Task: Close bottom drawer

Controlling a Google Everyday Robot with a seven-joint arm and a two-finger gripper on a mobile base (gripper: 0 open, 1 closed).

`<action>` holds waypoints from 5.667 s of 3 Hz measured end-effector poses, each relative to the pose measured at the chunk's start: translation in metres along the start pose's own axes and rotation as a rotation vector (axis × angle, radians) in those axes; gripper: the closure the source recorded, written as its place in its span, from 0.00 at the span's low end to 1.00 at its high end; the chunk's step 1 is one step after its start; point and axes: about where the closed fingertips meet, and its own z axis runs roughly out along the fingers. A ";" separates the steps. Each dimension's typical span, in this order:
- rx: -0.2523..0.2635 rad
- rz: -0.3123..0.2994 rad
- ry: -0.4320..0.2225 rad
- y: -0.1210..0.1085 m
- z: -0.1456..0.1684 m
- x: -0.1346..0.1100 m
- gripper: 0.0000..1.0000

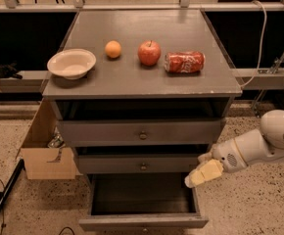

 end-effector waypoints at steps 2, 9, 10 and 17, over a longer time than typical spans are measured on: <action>0.035 -0.196 -0.308 -0.004 0.002 -0.006 0.00; 0.103 -0.126 0.099 -0.034 0.141 0.120 0.00; 0.085 -0.097 0.098 -0.042 0.166 0.119 0.00; 0.112 0.150 -0.129 -0.092 0.289 0.175 0.00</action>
Offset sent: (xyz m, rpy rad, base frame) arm -0.0031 -0.0175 -0.0056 0.3212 -0.6121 -0.1145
